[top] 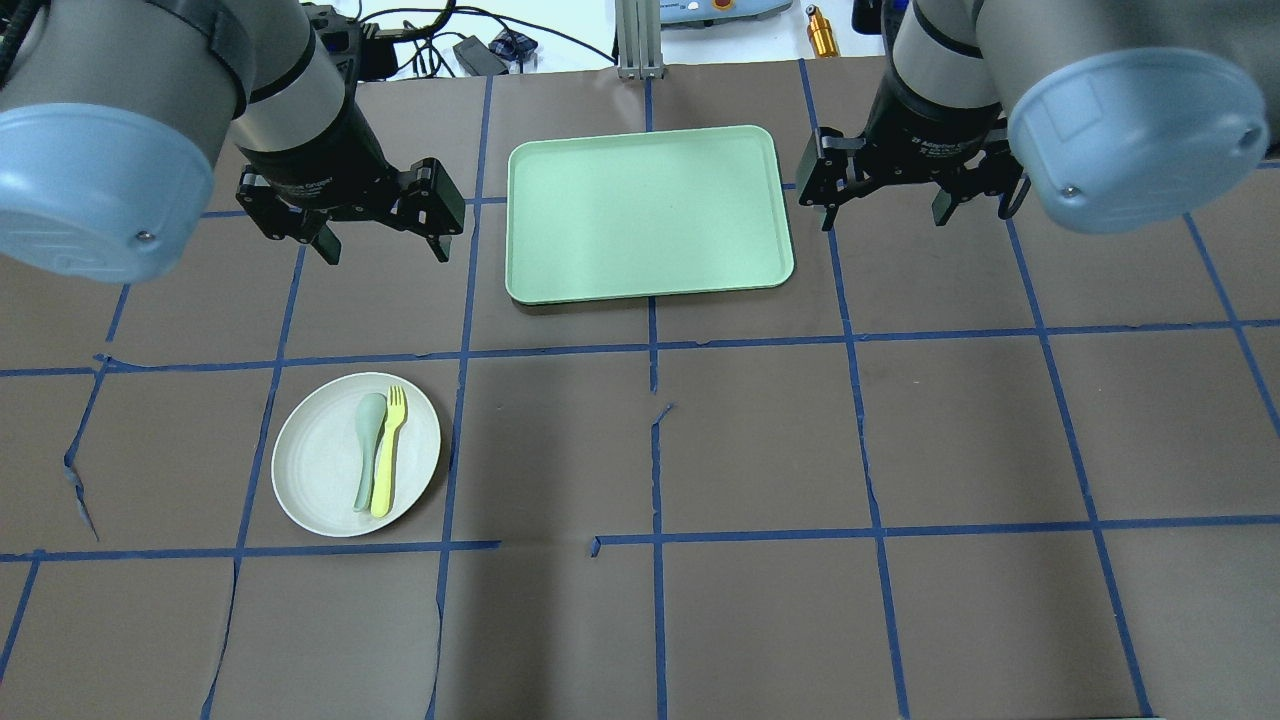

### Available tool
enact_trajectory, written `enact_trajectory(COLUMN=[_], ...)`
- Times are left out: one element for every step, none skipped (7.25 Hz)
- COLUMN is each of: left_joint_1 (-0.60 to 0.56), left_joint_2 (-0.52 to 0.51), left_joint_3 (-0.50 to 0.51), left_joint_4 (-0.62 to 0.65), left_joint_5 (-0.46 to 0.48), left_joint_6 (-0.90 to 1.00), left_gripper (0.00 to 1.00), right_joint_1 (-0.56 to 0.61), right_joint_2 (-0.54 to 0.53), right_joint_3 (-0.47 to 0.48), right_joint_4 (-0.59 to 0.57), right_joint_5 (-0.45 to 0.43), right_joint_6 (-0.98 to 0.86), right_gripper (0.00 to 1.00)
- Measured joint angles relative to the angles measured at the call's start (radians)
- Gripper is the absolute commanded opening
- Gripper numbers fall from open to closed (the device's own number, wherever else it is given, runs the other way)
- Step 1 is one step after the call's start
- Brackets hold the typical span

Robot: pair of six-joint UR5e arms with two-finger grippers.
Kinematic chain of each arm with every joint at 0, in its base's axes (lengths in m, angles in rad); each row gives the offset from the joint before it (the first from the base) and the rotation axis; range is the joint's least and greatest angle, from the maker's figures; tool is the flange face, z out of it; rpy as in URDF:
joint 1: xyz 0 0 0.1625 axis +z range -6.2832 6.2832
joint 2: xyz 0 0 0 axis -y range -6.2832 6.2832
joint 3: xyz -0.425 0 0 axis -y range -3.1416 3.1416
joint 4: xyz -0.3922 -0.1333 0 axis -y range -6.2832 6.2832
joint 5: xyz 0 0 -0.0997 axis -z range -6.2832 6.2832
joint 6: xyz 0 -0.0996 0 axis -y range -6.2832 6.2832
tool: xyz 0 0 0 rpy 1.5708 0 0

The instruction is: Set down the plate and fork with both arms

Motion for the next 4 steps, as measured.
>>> enact_trajectory(left_joint_1=[0.000, 0.000, 0.000, 0.000], left_joint_2=[-0.001, -0.002, -0.002, -0.005], left_joint_3=[0.000, 0.001, 0.002, 0.003], left_joint_4=[0.000, 0.000, 0.000, 0.001], left_joint_5=[0.000, 0.000, 0.002, 0.015], left_joint_6=[0.000, 0.000, 0.000, 0.000], left_gripper=[1.00, 1.00, 1.00, 1.00], right_joint_1=[0.000, 0.000, 0.000, 0.000], right_joint_2=[0.000, 0.000, 0.000, 0.000], right_joint_3=[-0.001, -0.003, -0.003, -0.001], right_joint_4=[0.000, 0.000, 0.000, 0.000], right_joint_5=[0.000, 0.000, 0.000, 0.000], right_joint_6=[0.000, 0.000, 0.000, 0.000], right_gripper=[1.00, 1.00, 1.00, 1.00])
